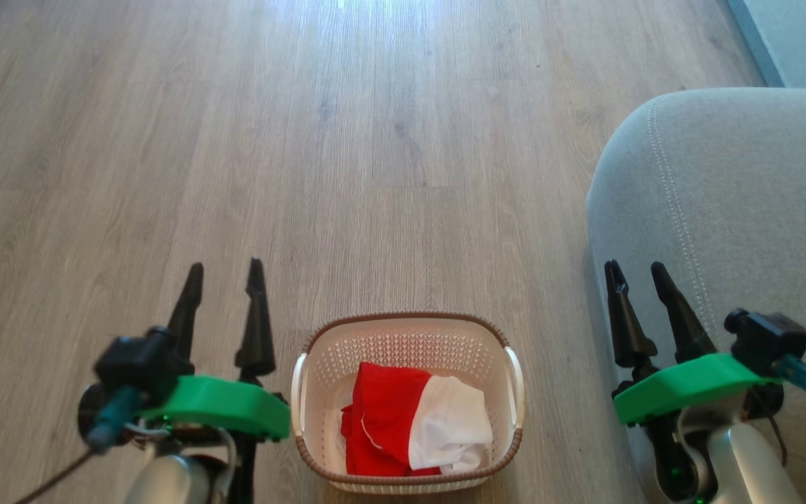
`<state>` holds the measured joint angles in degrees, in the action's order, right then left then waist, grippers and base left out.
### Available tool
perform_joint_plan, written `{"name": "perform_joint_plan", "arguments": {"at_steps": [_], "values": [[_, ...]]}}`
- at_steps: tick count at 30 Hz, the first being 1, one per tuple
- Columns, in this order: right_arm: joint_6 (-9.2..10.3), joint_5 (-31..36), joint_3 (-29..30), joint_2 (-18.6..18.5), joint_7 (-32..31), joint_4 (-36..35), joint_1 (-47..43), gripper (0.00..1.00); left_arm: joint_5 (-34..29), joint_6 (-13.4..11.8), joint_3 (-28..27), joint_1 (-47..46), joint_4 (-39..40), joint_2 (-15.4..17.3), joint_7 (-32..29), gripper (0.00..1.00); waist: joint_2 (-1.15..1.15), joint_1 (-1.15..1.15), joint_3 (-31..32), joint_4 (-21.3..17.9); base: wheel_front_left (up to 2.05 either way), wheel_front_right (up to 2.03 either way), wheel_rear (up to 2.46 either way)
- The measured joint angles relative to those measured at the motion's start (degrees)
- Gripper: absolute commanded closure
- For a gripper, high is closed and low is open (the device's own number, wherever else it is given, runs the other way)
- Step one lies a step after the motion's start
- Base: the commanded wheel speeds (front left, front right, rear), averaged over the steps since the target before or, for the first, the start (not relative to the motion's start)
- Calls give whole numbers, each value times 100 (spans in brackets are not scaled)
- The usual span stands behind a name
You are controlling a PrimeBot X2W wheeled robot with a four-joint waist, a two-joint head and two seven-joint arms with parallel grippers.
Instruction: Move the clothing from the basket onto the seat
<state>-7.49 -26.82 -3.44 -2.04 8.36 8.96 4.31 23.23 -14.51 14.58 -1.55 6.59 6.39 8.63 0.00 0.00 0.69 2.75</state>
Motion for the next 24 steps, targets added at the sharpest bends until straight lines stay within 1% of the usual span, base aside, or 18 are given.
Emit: {"name": "perform_joint_plan", "arguments": {"at_steps": [2, 6, 8, 11, 13, 17, 20, 24], "values": [[0, 57, 10, -2, 24, 119, 1, 0, -176, -221, 250, -32, -56, 136, 13, 0, 0, 0, 7, 3, 0, 0, 0], [0, 265, 20, -4, 78, 454, 3, 0, -364, -602, 671, -113, -170, 309, 90, 0, 0, 0, 20, 9, 0, 0, 0], [0, 336, 46, -4, 126, 626, 5, 0, -363, -690, 810, -111, -238, 330, 111, 0, 0, 0, 25, 12, 0, 0, 0], [0, 425, 86, -5, 186, 820, 13, 0, -391, -694, 932, -112, -342, 348, 162, 0, 0, 0, 30, 21, 0, 0, 0], [0, 490, 86, -5, 209, 879, 46, 0, -478, -736, 950, -111, -415, 355, 196, 0, 0, 0, 29, 21, 0, 0, 0], [0, 698, 111, -5, 279, 1033, 194, 0, -669, -736, 956, -99, -653, 363, 267, 0, 0, 0, 30, 18, 0, 0, 0], [0, 884, 207, -9, 328, 1300, 230, 0, -728, -673, 929, -70, -813, 305, 319, 0, 0, 0, 43, 20, 0, 0, 0], [0, 1079, 221, -10, 385, 1546, 232, 0, -1037, -564, 805, -60, -836, 229, 396, 0, 0, 0, 51, 18, 0, 0, 0]]}}
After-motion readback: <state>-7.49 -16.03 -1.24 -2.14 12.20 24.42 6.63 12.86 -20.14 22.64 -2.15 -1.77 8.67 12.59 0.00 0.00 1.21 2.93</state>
